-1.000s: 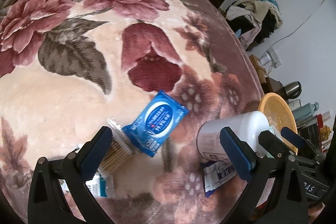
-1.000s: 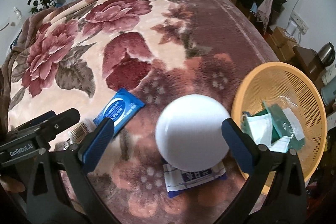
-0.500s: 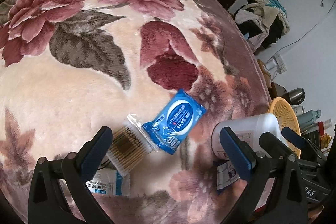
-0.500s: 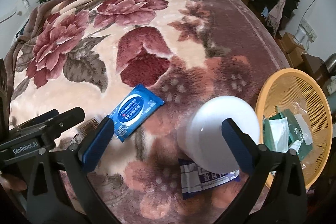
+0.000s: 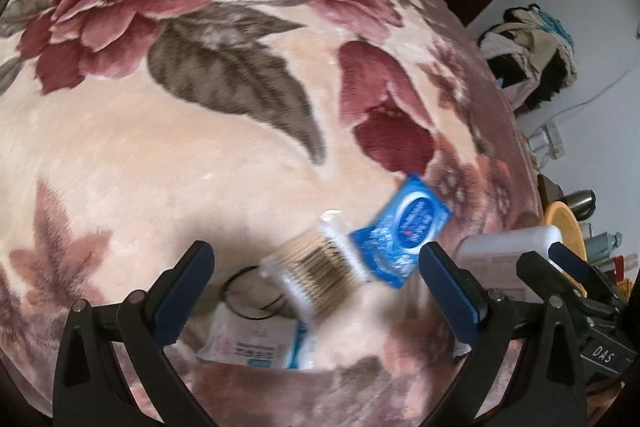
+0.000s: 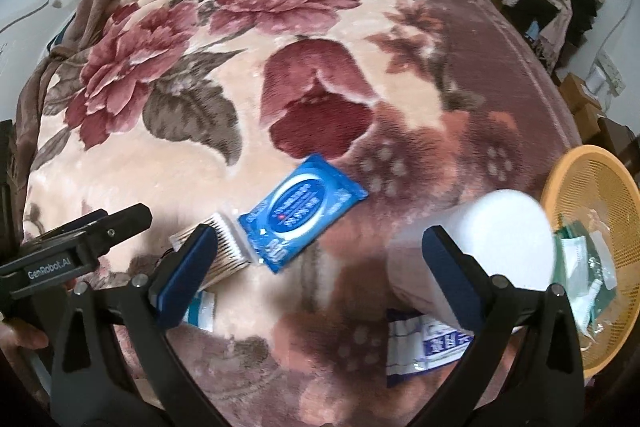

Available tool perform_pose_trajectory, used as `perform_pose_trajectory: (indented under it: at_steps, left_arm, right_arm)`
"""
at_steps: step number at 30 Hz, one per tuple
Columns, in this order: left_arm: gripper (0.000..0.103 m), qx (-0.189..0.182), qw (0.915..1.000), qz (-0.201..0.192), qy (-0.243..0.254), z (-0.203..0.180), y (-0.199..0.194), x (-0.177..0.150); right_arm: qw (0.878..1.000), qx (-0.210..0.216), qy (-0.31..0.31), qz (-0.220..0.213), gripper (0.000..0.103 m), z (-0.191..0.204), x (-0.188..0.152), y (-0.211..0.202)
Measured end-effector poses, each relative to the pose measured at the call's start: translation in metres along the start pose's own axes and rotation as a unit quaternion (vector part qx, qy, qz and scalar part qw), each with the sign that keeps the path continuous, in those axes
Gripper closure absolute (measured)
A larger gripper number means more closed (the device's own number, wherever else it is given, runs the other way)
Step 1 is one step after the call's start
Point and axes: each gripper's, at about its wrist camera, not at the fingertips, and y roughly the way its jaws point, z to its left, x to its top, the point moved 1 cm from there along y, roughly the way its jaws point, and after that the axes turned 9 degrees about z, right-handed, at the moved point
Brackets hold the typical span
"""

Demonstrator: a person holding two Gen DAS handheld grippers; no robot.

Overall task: Organize soft objects
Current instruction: 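Move the left tool to the cotton swab pack while the right tool approaches the blue wipes pack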

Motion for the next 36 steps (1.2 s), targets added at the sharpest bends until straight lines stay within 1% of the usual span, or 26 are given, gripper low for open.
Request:
perform_pose_trajectory:
  at_steps: [9, 19, 24, 28, 30, 32, 34, 36]
  left_arm:
    - [0.001, 0.010, 0.9993, 0.021, -0.030, 0.040, 0.018, -0.012]
    - [0.001, 0.018, 0.9970, 0.052, -0.054, 0.073, 0.043, -0.035]
    - [0.001, 0.021, 0.9965, 0.057, -0.058, 0.082, 0.050, -0.041]
    - [0.001, 0.023, 0.9970, 0.053, -0.050, 0.085, 0.051, -0.041]
    - [0.001, 0.030, 0.9976, 0.050, -0.037, 0.084, 0.050, -0.040]
    - [0.001, 0.038, 0.9982, 0.045, -0.014, 0.080, 0.049, -0.039]
    - [0.001, 0.045, 0.9982, 0.035, 0.018, 0.072, 0.047, -0.037]
    - [0.001, 0.049, 0.9974, 0.028, 0.045, 0.065, 0.044, -0.036]
  right_arm:
    - [0.999, 0.018, -0.025, 0.031, 0.000, 0.031, -0.005, 0.033]
    - [0.995, 0.040, -0.033, 0.080, 0.000, 0.047, -0.023, 0.071]
    - [0.995, 0.049, 0.015, 0.086, 0.000, 0.040, -0.016, 0.087]
    - [0.994, 0.028, 0.065, 0.085, 0.000, 0.032, -0.003, 0.103]
    - [0.992, 0.021, 0.096, 0.085, 0.000, 0.026, 0.007, 0.113]
    - [0.989, 0.004, 0.118, 0.083, 0.000, 0.022, 0.016, 0.121]
    - [0.987, -0.012, 0.136, 0.086, 0.000, 0.018, 0.022, 0.128]
    - [0.983, -0.020, 0.157, 0.097, 0.000, 0.012, 0.027, 0.138]
